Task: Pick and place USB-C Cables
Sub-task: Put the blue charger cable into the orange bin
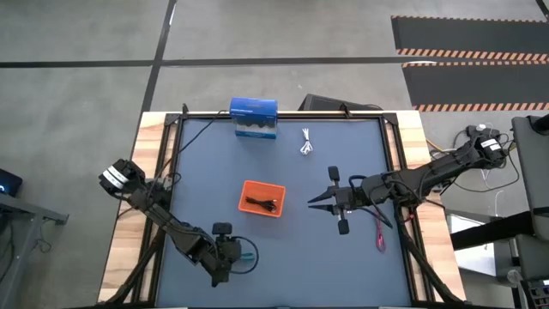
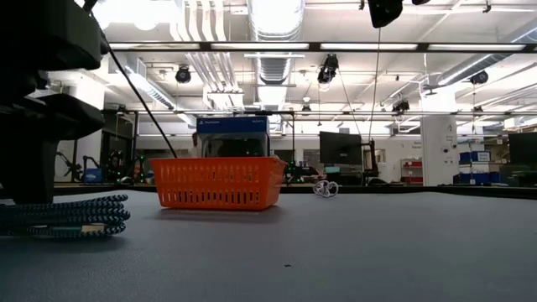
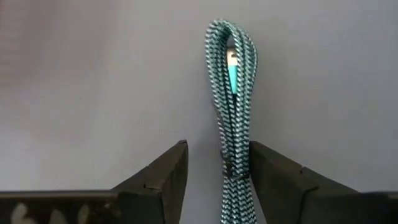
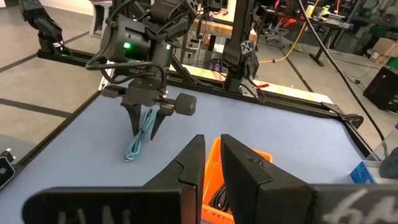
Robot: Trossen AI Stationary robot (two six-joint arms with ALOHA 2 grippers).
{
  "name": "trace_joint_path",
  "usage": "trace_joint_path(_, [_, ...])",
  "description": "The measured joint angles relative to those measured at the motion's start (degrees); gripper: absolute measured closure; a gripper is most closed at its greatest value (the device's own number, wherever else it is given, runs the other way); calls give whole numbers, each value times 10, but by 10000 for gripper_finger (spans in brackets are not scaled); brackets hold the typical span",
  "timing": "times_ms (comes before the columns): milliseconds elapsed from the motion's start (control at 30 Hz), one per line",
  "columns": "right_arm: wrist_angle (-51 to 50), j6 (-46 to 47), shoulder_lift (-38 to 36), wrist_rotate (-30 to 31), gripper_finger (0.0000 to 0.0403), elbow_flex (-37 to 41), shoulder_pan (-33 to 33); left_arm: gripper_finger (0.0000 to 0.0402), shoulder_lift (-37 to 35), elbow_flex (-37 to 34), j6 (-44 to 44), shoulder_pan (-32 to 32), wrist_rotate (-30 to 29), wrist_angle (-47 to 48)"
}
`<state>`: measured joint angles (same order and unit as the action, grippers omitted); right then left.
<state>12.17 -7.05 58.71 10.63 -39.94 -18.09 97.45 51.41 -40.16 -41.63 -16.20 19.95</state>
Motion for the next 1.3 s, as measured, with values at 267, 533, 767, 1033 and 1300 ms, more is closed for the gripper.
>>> trace_joint_path(267, [0, -4, 0, 0, 360, 0, 0, 315, -1, -8, 0, 0, 12, -4])
trace_joint_path(533, [0, -5, 0, 0, 360, 0, 0, 382, -2, -6, 0, 1, 41, -1])
trace_joint_path(767, [-10, -5, 0, 0, 360, 0, 0, 383, -18, 1, 1, 2, 63, 15])
trace_joint_path(1033, [-17, 1, 0, 0, 360, 0, 0, 383, -70, 17, 1, 9, 57, 23])
trace_joint_path(1300, [-26, -5, -4, 1, 360, 0, 0, 384, -113, 50, 5, 45, 53, 80])
